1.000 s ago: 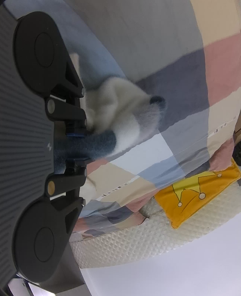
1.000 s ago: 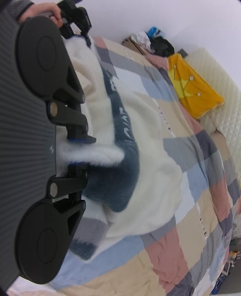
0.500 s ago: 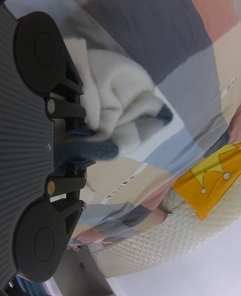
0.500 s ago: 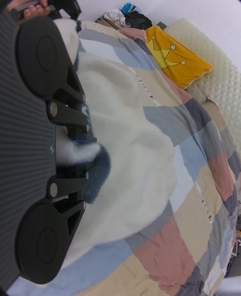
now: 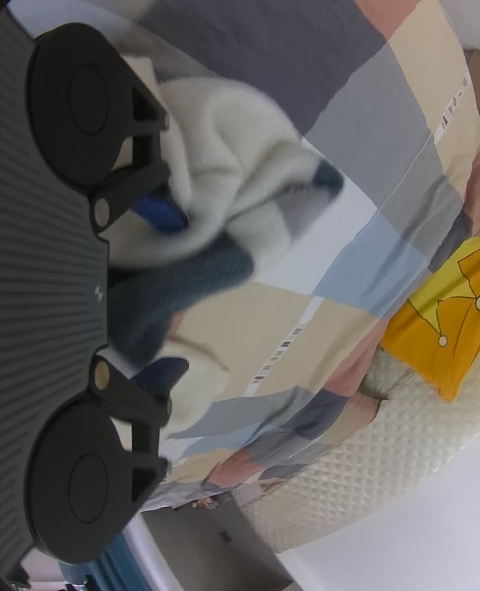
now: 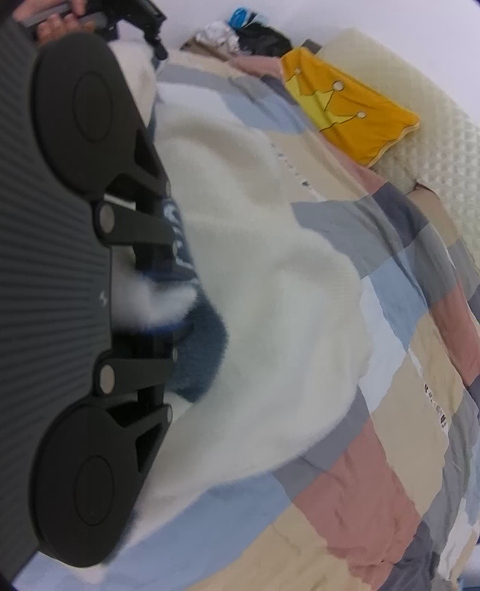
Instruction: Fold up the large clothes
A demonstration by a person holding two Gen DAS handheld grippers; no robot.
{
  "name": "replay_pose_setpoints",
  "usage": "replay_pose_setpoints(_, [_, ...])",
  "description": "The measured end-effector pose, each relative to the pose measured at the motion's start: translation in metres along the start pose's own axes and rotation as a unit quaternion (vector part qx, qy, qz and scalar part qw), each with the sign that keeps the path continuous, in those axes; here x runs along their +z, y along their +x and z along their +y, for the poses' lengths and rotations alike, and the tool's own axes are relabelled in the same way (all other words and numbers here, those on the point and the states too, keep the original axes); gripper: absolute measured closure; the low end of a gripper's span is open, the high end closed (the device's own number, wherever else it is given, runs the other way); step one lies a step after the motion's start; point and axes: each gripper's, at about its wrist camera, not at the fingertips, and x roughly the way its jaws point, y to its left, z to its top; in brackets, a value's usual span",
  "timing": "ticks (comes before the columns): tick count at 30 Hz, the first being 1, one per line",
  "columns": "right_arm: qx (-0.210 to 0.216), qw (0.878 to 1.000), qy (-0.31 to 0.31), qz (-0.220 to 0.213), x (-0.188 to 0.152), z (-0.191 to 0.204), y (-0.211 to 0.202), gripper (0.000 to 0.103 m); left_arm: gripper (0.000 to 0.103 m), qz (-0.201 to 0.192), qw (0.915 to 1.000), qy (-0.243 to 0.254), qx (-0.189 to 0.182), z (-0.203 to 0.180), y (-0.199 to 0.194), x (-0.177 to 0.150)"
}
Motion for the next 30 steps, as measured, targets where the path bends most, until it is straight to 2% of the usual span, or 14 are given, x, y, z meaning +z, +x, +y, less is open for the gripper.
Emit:
replay_pose_setpoints(1, [0.002, 1.000, 0.004, -0.001, -0.001, 0.000, -0.006, 0.064, 0.022, 0.002, 1.0000, 0.006, -0.001, -0.002, -0.010, -0.004])
replay_pose_setpoints(3, [0.005, 1.000, 0.007, -0.009, -0.003, 0.002, -0.018, 0.046, 0.021, 0.002, 0.9999, 0.016, -0.004, -0.004, -0.031, -0.015])
replay_pose_setpoints(4, [0.008, 1.000, 0.007, -0.013, -0.004, 0.004, -0.026, 0.042, 0.020, 0.002, 0.9997, 0.022, -0.008, -0.006, -0.042, -0.022])
replay_pose_setpoints(11, [0.018, 0.997, -0.039, -0.059, -0.024, 0.027, -0.079, 0.041, 0.020, -0.002, 0.9973, 0.063, -0.037, -0.026, -0.103, -0.077])
replay_pose_setpoints(14, [0.020, 0.993, -0.072, -0.092, -0.036, 0.038, -0.101, 0.041, 0.020, 0.001, 0.9950, 0.070, -0.072, -0.042, -0.115, -0.099])
replay_pose_setpoints(18, [0.031, 0.986, -0.116, -0.117, -0.060, 0.052, -0.117, 0.040, 0.020, 0.016, 0.9920, 0.073, -0.101, -0.064, -0.112, -0.121])
replay_pose_setpoints(21, [0.049, 0.978, -0.164, -0.119, -0.077, 0.070, -0.115, 0.040, 0.020, 0.036, 0.9892, 0.048, -0.134, -0.068, -0.098, -0.125])
replay_pose_setpoints(26, [0.095, 0.959, -0.253, -0.089, -0.099, 0.106, -0.093, 0.040, 0.020, 0.055, 0.9825, -0.015, -0.177, -0.061, -0.068, -0.120])
replay_pose_setpoints(30, [0.106, 0.940, -0.315, -0.074, -0.111, 0.132, -0.064, 0.040, 0.022, 0.063, 0.9817, -0.041, -0.175, -0.049, -0.039, -0.107])
